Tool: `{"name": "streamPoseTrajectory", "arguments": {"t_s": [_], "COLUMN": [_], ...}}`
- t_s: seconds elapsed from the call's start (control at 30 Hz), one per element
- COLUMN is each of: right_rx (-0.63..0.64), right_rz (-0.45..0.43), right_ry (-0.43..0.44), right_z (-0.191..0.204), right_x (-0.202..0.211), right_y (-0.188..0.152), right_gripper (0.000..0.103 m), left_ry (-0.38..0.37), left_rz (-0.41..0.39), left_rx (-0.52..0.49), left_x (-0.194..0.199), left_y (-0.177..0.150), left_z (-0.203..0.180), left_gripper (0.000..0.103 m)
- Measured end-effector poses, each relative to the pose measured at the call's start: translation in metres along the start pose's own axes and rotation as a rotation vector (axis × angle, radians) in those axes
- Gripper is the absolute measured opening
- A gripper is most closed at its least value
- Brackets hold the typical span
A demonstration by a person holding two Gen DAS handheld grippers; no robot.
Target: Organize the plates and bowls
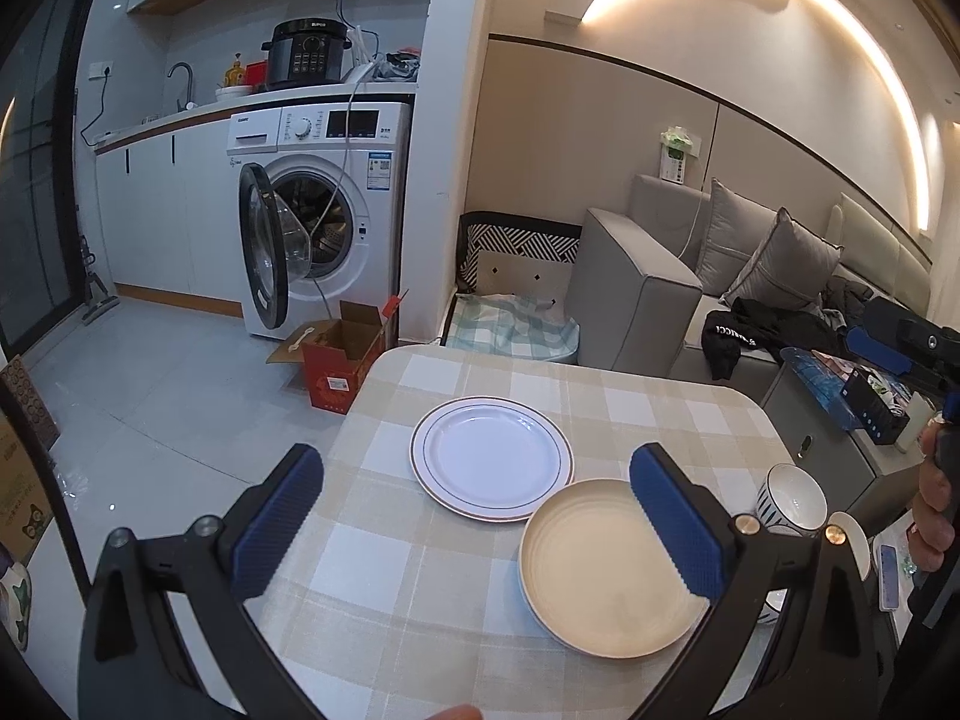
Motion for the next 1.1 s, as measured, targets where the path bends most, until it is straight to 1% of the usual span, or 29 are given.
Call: {"name": "streamPoseTrajectory", "arguments": {"t_s": [0.1,0.27,0.4,0.6,0.73,0.87,0.97,1.1], "right_rx": [-0.008,0.038,0.071,0.117,0.103,0.078,0.056,0.015], "right_rz": [-0.027,-0.098,-0.143,-0.199,-0.204,-0.173,-0.137,-0.068], "right_ry": [-0.014,-0.041,-0.069,-0.114,-0.111,-0.091,-0.078,-0.070], "right_z": [0.005,0.039,0.066,0.090,0.091,0.080,0.063,0.030], "right_x": [0.013,0.055,0.082,0.105,0.106,0.098,0.079,0.039], "right_y": [0.003,0.014,0.030,0.062,0.076,0.079,0.082,0.076], "right_gripper": [0.100,0.100,0.100,0.100,0.100,0.100,0.100,0.100], "left_ry": [-0.025,-0.057,-0.053,-0.049,-0.047,-0.039,-0.035,-0.027], "left_rz": [-0.021,-0.085,-0.108,-0.125,-0.123,-0.100,-0.070,-0.008], "left_rx": [-0.013,-0.026,-0.024,-0.015,-0.020,-0.029,-0.022,-0.002], "left_x": [0.014,0.051,0.068,0.078,0.076,0.062,0.042,0.006], "left_y": [0.002,0.012,0.018,0.024,0.025,0.026,0.026,0.022], "left_z": [0.000,0.004,0.008,0.009,0.008,0.005,0.004,0.005], "left_gripper": [0.103,0.103,0.103,0.103,0.103,0.103,0.103,0.103]}}
Point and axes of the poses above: each gripper's, at about its wrist camera, not at the fingertips, and x roughly against the way its jaws point, z to its left, y to its top, the point moved 4 cm from there along -x, roughly the way its jaws point, and after that the axes turned 7 degrees about y, right-handed, at the moved point
